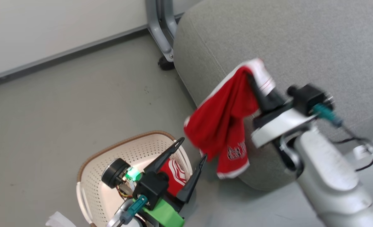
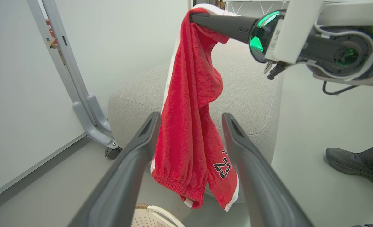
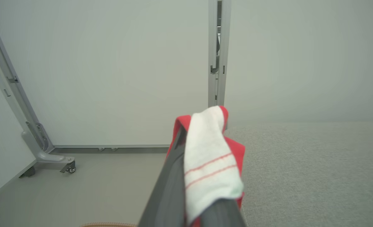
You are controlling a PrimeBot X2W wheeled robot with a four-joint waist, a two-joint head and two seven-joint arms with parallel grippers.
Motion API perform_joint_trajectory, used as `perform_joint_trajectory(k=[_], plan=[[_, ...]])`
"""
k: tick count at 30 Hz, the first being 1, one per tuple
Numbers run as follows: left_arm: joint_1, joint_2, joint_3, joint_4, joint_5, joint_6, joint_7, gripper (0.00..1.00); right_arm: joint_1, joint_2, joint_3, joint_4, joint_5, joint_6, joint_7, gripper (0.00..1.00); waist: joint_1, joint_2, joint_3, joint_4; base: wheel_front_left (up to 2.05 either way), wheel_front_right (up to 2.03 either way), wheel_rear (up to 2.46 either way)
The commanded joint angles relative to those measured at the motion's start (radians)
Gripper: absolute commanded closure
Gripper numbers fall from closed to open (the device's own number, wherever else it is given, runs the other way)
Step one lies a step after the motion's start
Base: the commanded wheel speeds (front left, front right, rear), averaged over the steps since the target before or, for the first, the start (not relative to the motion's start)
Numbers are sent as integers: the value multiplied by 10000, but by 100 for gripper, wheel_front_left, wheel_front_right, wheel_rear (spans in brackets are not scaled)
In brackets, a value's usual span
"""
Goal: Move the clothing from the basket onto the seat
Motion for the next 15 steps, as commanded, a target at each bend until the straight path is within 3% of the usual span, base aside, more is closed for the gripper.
perform_joint_trajectory(k=[1, 11, 15], plan=[[-256, 117, 10, -53, 76, -13, 40, 0, -393, -182, -326, -111, -119, 1, -69, 100, 0, -1, 683, -504, 0, 0, 0], [-1344, 367, 38, -859, 477, -102, 237, 0, -3181, -1983, -3425, -589, -808, -3, -108, 100, 0, -1, 2288, 62, 0, 0, 0], [-1839, 506, 68, -1145, 574, -142, 293, 0, -4313, -2814, -4075, -349, -807, -3, 75, 100, 0, -1, 3056, 494, 0, 0, 0]])
